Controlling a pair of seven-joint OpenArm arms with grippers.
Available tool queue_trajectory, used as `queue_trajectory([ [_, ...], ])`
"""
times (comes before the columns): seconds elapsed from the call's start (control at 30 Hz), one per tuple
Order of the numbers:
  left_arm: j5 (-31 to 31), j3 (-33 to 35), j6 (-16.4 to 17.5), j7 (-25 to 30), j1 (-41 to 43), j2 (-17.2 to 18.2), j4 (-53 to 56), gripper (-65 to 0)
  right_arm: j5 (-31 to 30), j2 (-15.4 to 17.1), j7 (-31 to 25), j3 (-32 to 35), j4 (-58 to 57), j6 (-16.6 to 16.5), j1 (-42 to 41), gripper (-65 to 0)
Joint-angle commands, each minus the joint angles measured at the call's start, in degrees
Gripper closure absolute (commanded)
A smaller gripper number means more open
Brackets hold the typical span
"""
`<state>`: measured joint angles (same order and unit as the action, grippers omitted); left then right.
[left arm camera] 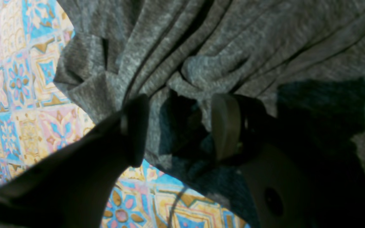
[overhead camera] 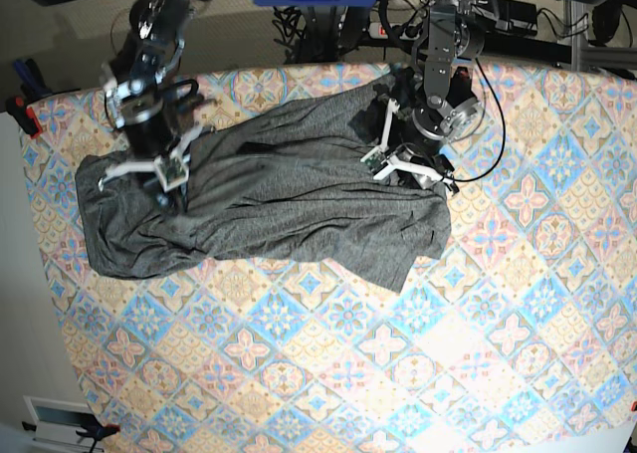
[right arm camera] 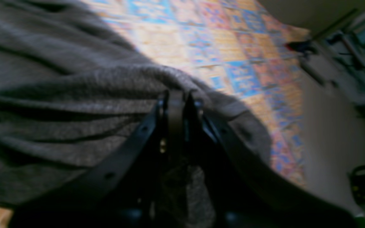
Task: Layout the t-shirt on the table in an organized manner, then fold the t-shirt properly
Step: 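Lower the right gripper and grasp the shirt fabric near the collar, then drag the grasped fabric with the right gripper away from the left gripper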
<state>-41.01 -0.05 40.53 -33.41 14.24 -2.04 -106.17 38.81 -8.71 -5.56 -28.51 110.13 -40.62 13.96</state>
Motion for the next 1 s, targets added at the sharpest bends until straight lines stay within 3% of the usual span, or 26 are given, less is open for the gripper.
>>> queue_trajectory([
  [0.0,0.2,0.0,-0.5,0.8,-0.4,0.0,-1.0,-29.2,-1.1,0.2,-0.1,0.2,0.7,0.6,-2.0,0.0],
  [0.17,0.2,0.0,-0.5,0.8,-0.4,0.0,-1.0,-29.2,-1.1,0.5,2.6,0.3,-1.2,0.6,-6.6,0.0],
  [0.53,0.1,-0.1,-0.5,1.0,-0.7,0.1,-0.1,-29.2,0.8,0.5,2.5,-0.1,-7.8,0.6,-6.2,-1.5],
  [0.73,0.1,0.0,-0.5,1.1,-0.7,0.0,0.3,-29.2,14.0,0.5,2.0,0.5,-10.9,0.6,-6.7,-19.1],
  [0.97,0.1,0.0,-0.5,1.1,-0.5,0.0,0.3,-29.5,14.0,0.5,1.9,1.9,-9.1,0.6,-6.5,-34.4],
])
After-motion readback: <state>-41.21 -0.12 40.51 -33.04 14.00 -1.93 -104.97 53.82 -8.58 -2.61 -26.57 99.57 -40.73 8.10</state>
